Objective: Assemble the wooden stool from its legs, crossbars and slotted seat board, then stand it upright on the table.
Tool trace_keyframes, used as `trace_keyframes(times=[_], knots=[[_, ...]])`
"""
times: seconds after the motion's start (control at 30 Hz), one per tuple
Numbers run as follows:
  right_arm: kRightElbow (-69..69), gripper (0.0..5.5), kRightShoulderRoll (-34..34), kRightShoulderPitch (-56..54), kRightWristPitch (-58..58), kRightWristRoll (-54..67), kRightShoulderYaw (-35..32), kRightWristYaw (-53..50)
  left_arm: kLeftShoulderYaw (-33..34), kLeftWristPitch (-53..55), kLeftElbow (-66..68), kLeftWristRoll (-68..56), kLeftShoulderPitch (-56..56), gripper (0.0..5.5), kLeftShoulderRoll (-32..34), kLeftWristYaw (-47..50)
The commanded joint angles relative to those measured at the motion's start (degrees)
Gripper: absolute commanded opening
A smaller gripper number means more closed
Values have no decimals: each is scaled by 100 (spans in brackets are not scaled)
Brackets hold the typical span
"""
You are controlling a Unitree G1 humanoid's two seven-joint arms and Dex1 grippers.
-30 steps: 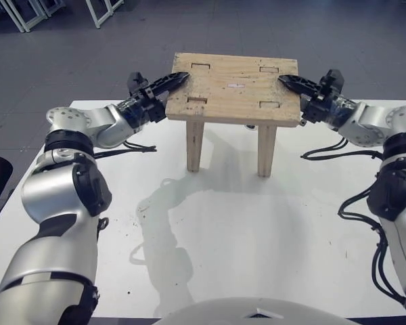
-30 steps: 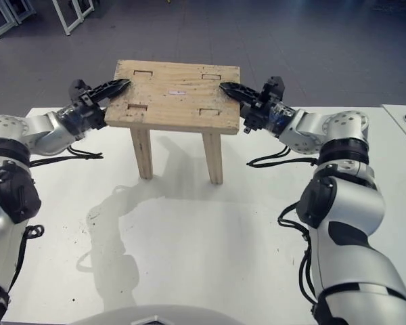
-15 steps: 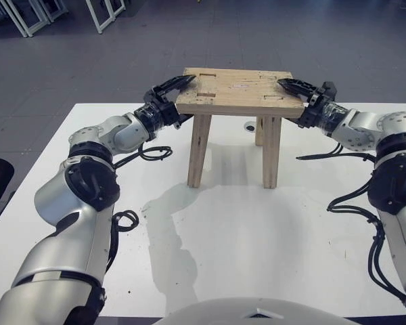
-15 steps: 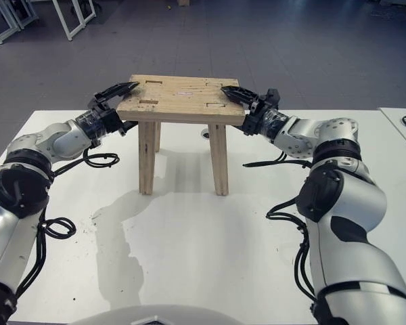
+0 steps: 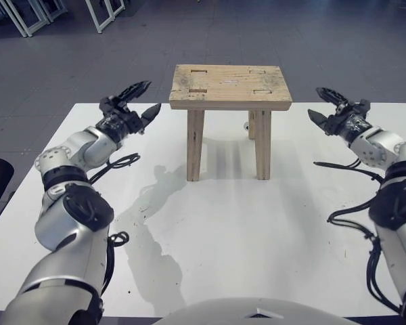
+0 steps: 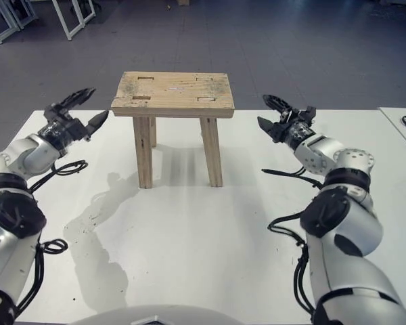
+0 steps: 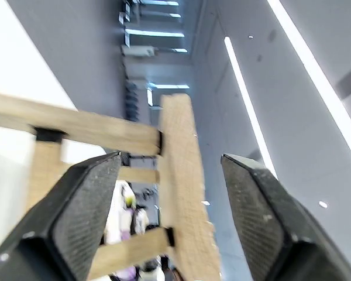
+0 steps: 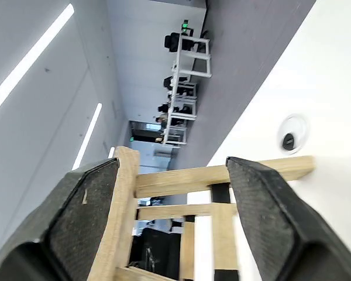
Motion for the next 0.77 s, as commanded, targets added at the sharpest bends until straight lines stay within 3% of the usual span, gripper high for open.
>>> trace_keyframes(times=[0.03, 0.13, 0.37, 0.53, 0.77], knots=[[-3757, 336, 956, 1831, -878, -802, 1551, -163, -1162, -2164, -3255, 1256, 1771, 313, -925, -613], [-5335, 336, 1338, 2782, -1683, -1427, 2351, -341, -2530, -3955, -4968, 2626, 3001, 313, -1495, -890], [-6743, 336, 1661, 4431, -3523, -3594, 3903, -1066, -4212, -6111, -6487, 4781, 4607, 313, -2187, -379], [-6875, 336, 1847, 5045, -3877, -4292, 4534, -1309, -4773, -6753, -6724, 5410, 5159, 313, -2417, -151], [-7143, 294, 1614, 5258, -4053, -4611, 4663, -1049, -5286, -7152, -7001, 5936, 5672, 276, -2625, 150]])
